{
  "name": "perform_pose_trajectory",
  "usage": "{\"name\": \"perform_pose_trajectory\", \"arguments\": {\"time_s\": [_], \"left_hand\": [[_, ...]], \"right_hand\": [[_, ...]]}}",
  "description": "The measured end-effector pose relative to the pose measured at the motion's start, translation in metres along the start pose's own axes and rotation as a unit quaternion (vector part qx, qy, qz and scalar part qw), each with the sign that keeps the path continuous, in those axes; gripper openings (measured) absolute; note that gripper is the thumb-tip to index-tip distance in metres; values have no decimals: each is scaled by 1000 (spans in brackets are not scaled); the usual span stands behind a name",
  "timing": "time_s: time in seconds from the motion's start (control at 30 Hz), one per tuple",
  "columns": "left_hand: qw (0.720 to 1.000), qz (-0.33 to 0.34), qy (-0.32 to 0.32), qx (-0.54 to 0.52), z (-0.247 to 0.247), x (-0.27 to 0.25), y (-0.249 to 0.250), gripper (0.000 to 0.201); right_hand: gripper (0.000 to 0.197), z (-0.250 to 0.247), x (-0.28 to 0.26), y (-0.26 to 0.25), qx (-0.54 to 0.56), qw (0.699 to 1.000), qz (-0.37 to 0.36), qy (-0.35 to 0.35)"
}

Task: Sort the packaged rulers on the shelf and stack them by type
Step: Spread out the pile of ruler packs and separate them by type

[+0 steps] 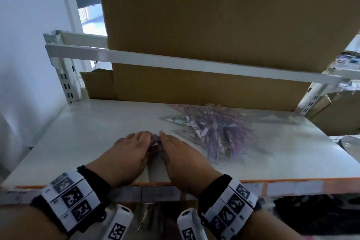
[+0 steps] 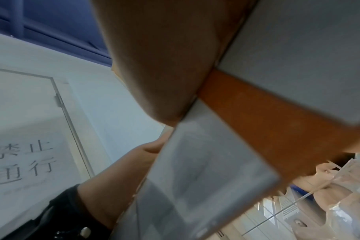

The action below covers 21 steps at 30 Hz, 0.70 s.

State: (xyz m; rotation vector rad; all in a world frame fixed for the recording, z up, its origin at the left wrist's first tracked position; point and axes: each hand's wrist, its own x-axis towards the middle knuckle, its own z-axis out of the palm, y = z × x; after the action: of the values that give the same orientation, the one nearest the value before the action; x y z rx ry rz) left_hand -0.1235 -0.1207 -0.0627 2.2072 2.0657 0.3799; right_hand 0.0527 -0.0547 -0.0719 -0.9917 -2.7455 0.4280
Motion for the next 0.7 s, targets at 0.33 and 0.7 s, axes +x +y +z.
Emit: {"name": "perform_pose_trajectory", "arguments": {"time_s": [0.33, 0.7], "left_hand": [[1000, 14, 18, -2, -3, 22, 52, 21], [998, -11, 29, -57, 26, 35, 69, 14]], "right_hand": [[30, -30, -31, 33, 5, 992, -12, 122], [31, -117, -54, 117, -21, 980, 100, 172]]}}
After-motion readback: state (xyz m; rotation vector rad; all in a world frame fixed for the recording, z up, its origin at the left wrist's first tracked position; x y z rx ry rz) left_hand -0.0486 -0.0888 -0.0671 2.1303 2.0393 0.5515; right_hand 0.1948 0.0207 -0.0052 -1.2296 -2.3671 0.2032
